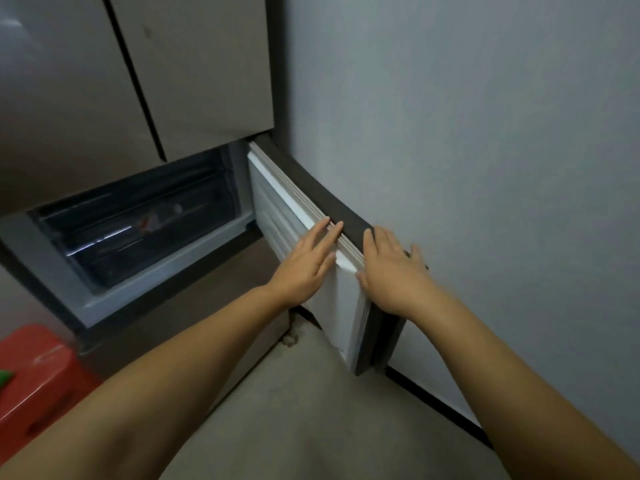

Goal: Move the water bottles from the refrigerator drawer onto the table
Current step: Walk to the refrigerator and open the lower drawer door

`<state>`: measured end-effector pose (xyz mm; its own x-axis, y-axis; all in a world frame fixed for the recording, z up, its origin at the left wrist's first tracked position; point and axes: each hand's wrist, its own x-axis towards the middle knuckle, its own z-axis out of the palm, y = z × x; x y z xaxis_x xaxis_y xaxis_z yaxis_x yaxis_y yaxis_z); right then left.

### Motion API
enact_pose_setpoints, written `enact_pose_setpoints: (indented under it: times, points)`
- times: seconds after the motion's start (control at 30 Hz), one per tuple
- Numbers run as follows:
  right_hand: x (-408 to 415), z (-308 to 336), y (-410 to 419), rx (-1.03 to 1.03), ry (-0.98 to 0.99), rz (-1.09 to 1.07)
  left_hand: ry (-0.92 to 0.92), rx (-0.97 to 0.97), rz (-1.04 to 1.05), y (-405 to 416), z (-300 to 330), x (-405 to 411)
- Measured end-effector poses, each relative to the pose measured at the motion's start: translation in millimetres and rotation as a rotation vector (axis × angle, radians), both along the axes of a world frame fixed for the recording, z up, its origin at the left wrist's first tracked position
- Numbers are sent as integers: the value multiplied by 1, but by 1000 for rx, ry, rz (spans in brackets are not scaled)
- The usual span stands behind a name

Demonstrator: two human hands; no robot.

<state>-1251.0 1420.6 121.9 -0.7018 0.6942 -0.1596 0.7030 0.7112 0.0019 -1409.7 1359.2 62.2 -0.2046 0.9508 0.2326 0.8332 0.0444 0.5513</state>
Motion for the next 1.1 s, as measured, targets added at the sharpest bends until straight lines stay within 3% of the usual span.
enact_pose_setpoints:
  times: [0.13,0.37,0.77,1.1]
  points:
    - [11,-2,44,83,0,-120,327,-4,-46,47,3,-13]
    - [21,-13,113,174,17,-303,515,-152,-138,136,17,-49]
    - [17,-13,236,69,41,-436,465,-133,-7,236,11,-15]
    - [10,-8,248,90,35,-424,538,-138,0,244,15,-21]
